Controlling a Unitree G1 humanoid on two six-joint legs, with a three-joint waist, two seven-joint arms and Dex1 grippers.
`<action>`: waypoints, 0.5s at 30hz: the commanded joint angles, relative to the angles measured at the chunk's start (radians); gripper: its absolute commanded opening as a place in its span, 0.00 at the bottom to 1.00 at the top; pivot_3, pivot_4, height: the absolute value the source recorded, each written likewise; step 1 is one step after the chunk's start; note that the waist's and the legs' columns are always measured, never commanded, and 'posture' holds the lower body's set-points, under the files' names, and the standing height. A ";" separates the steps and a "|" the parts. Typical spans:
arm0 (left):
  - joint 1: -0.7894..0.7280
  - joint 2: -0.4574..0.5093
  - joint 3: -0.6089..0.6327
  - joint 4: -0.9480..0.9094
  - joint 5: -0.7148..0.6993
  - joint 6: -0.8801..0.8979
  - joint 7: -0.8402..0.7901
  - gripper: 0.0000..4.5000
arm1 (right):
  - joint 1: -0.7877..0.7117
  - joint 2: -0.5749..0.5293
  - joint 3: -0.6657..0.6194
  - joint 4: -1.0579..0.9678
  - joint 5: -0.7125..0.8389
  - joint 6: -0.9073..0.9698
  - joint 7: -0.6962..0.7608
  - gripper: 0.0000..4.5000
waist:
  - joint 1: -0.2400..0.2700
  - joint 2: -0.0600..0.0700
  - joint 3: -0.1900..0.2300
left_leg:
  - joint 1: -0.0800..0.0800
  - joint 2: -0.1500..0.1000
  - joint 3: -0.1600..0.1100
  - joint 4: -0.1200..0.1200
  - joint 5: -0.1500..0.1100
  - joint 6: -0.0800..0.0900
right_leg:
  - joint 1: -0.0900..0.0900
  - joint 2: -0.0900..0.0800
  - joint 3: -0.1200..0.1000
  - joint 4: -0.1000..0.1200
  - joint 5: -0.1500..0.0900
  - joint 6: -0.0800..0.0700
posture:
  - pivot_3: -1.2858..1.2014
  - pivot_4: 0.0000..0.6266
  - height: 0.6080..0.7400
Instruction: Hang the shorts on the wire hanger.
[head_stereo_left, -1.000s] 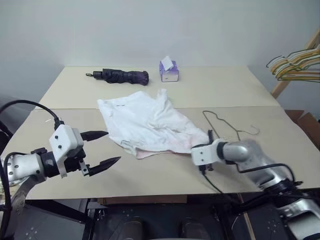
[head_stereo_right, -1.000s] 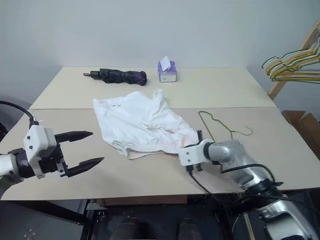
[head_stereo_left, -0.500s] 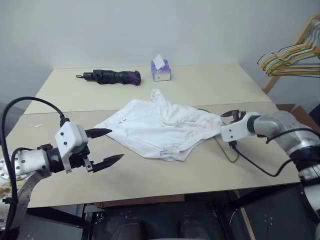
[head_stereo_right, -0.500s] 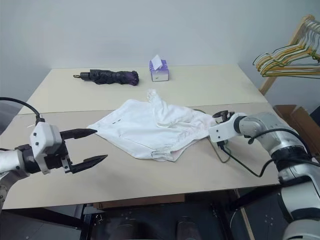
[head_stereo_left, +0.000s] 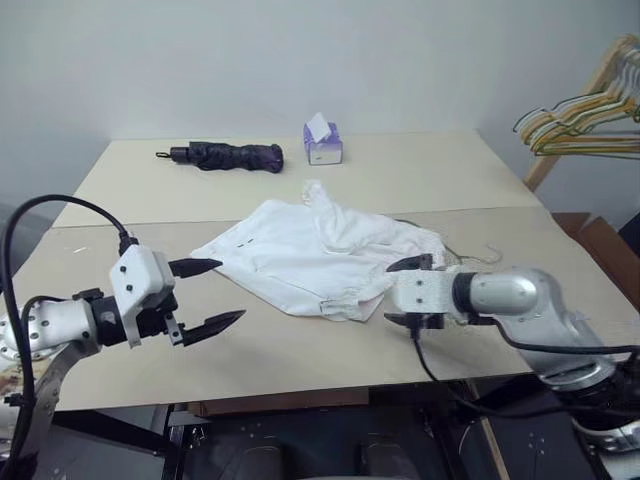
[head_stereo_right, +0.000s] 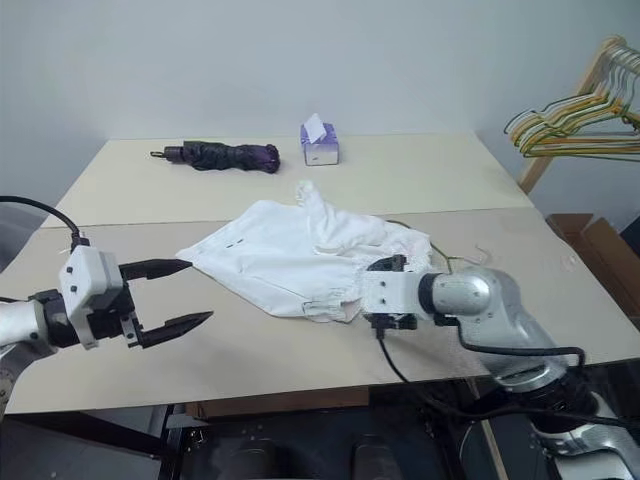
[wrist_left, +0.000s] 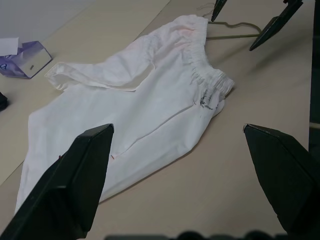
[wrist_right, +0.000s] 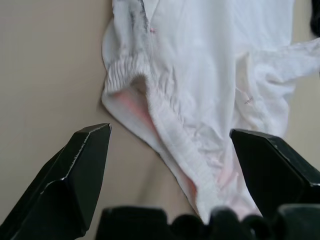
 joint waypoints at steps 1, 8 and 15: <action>-0.026 0.010 0.000 -0.002 -0.004 -0.018 -0.006 1.00 | -0.087 0.062 0.127 -0.032 -0.129 0.213 -0.010 0.99 | 0.000 0.000 0.000 | -0.001 0.001 0.000 0.000 0.000 0.000 | -0.001 0.001 0.000 0.000 0.001 -0.001 | 0.51 0.04 1.00; -0.012 0.007 0.004 -0.001 -0.002 -0.022 -0.018 1.00 | -0.184 0.143 0.304 0.028 -0.246 0.379 -0.009 0.99 | -0.001 0.000 0.000 | -0.009 0.002 0.002 0.001 0.003 -0.004 | -0.011 0.003 0.001 0.003 0.002 -0.003 | 0.50 0.06 1.00; -0.021 0.007 -0.003 0.004 -0.002 -0.019 -0.021 1.00 | -0.251 0.279 0.439 0.172 -0.306 0.455 -0.038 0.99 | -0.013 0.000 0.000 | -0.009 0.003 0.002 0.001 0.003 -0.004 | -0.011 0.004 0.001 0.004 0.002 -0.003 | 0.50 0.07 1.00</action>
